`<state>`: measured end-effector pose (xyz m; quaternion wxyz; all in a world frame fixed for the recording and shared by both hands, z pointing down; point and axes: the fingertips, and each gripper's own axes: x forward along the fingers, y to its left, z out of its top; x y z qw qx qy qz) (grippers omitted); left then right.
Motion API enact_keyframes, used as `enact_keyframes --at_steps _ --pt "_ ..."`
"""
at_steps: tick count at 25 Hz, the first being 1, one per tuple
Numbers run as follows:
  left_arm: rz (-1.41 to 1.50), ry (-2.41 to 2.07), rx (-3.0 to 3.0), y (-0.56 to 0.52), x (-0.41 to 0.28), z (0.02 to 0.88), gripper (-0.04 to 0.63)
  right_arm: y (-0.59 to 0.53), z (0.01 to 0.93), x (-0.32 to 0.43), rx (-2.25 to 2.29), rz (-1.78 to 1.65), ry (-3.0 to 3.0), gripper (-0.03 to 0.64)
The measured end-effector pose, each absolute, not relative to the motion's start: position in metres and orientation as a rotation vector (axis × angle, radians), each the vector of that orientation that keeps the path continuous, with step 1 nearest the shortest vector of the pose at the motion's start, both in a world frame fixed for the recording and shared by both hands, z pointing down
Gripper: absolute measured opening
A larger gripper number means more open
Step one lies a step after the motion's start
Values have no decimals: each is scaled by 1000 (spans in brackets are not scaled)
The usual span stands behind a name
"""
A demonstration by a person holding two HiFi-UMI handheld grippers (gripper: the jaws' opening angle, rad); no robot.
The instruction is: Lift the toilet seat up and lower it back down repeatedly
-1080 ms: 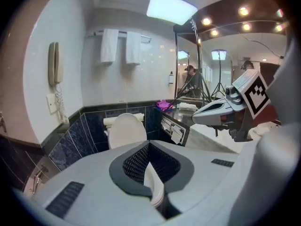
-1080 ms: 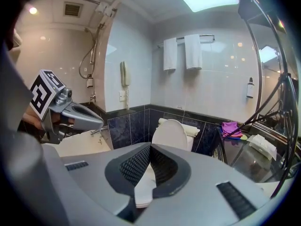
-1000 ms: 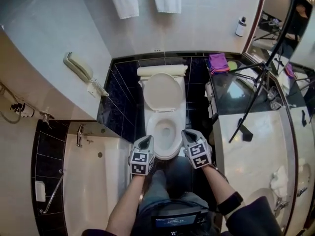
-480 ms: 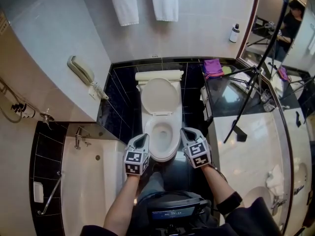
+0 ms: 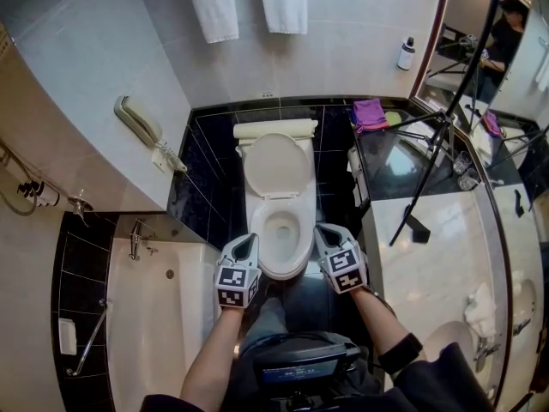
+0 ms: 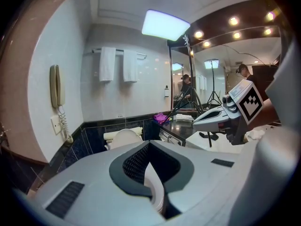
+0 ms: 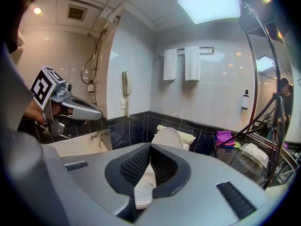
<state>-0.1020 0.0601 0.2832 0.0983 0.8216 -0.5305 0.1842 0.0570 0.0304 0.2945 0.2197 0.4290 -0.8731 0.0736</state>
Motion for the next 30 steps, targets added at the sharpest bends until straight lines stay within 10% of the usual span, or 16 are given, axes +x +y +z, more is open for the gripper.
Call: enact_keyframes --at_steps 30 --pt "717 -1403 2569 8 -79 490 -10 17 698 96 1276 1445 -2072 219"
